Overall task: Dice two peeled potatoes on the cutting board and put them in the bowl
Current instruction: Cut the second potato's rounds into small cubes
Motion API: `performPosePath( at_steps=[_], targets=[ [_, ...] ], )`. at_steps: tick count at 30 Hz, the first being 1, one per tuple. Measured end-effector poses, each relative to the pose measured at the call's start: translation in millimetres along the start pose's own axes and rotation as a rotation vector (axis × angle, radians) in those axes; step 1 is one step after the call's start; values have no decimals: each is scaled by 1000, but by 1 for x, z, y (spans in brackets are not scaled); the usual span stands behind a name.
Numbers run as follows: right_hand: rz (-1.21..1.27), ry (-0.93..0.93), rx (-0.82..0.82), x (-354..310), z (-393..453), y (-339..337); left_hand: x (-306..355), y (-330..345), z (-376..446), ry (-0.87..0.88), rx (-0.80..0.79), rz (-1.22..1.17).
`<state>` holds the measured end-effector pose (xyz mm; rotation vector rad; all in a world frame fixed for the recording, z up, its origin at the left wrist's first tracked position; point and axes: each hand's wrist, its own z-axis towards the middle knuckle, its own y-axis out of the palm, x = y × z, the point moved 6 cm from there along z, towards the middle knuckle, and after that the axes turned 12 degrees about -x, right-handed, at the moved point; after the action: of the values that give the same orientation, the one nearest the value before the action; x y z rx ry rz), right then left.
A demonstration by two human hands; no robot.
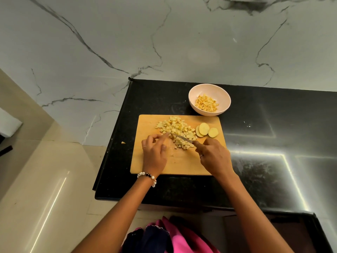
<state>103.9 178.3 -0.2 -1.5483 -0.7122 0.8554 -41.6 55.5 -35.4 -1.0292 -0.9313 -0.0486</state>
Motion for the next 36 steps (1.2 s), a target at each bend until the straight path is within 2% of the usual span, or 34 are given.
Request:
performPosePath(
  at_steps=[3, 5, 7, 11, 13, 15, 18, 21, 23, 25, 33, 36],
  targets=[
    [-105, -35, 55, 7, 1, -7, 34, 18, 4, 207, -126, 379],
    [-134, -45, 87, 11, 1, -12, 40, 28, 9, 209, -183, 525],
    [-122, -34, 89, 18, -1, -12, 33, 32, 16, 141, -188, 577],
    [116, 23, 101, 51, -6, -9, 28, 24, 31, 28, -41, 576],
    [346, 94, 84, 66, -7, -8, 37, 23, 39, 41, 20, 492],
    [554, 169, 81, 77, -6, -5, 54, 28, 51, 77, 13, 387],
    [758, 261, 117, 88, -5, -1, 81, 51, 74, 76, -213, 300],
    [925, 339, 126, 98, -5, 4, 98, 83, 93, 106, -483, 450],
    [971, 357, 129, 102, -5, 6, 102, 98, 101, 111, -593, 584],
    [993, 364, 135, 105, -6, 8, 103, 106, 106, 110, -631, 647],
    [1031, 388, 121, 108, -8, 11, 101, 101, 115, 123, -550, 622],
    [1028, 390, 112, 104, -8, 11, 100, 98, 113, 134, -507, 509]
  ],
)
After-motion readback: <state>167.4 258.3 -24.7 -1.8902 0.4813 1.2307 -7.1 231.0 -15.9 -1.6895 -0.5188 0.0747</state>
